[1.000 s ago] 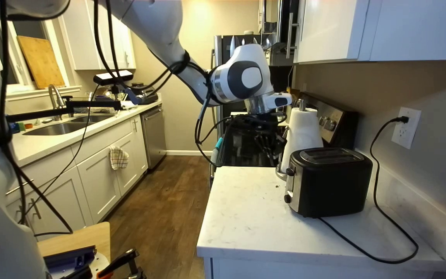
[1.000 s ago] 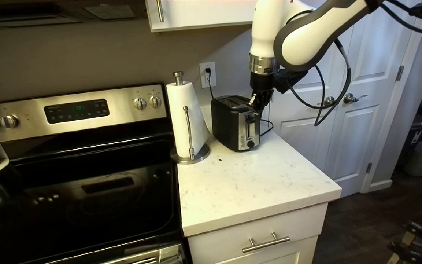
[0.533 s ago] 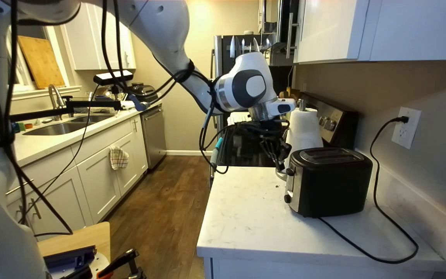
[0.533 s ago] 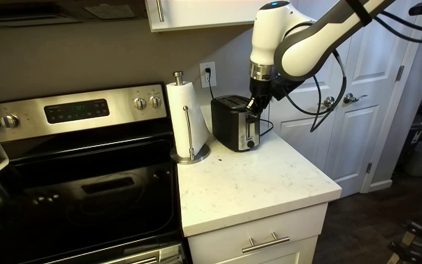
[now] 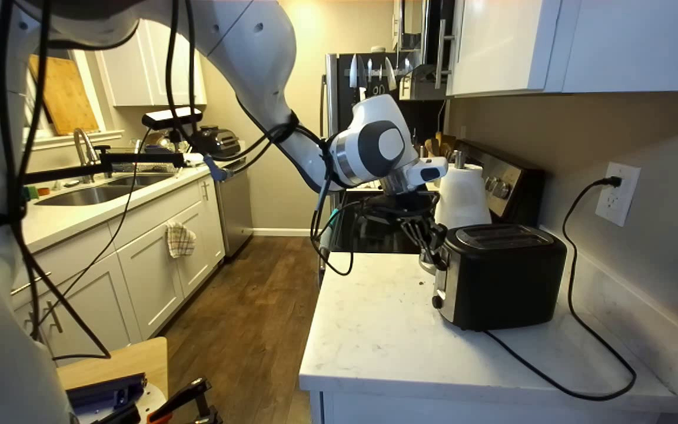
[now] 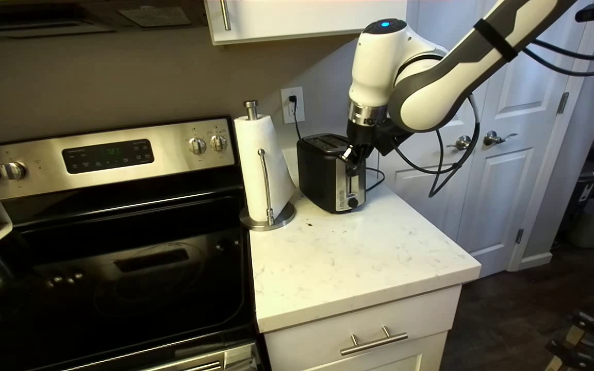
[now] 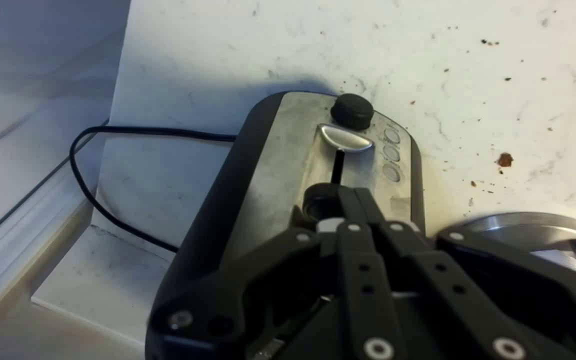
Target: Push down the switch of the toaster
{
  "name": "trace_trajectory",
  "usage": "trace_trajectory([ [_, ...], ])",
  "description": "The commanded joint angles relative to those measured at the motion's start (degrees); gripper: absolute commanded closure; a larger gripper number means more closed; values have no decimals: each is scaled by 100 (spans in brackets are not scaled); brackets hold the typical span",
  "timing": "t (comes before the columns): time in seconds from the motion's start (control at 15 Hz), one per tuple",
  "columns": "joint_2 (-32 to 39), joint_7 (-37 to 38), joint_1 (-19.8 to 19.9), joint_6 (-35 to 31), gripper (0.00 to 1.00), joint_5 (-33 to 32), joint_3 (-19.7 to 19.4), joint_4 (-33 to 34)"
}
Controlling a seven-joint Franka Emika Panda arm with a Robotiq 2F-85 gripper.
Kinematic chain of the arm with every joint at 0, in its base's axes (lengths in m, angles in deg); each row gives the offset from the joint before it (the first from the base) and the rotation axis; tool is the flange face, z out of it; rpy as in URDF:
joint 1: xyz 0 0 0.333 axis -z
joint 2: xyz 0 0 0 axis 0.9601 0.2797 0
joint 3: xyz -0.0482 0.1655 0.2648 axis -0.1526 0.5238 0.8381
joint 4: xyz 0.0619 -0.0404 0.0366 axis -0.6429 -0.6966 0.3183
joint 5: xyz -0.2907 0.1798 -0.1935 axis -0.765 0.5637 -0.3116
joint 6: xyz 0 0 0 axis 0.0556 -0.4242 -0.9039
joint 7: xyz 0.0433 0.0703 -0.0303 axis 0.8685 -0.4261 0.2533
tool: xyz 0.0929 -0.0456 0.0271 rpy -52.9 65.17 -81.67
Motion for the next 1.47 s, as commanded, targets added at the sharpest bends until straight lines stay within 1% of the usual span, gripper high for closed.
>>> trace_trajectory([
  [0.0,70,454,-183,-264,100,-360,-248,-72],
  [0.33,148,1016,-336,-468,100,-671,-401,-128],
  [0.73,422,1620,-459,-863,100,-734,-560,-122],
  [1.07,658,2325,-766,-1145,100,-1091,-887,-132],
  [1.27,759,2935,-998,-1250,100,-1369,-1116,-162],
  [1.4,836,3230,-1073,-1266,100,-1341,-1165,-241],
])
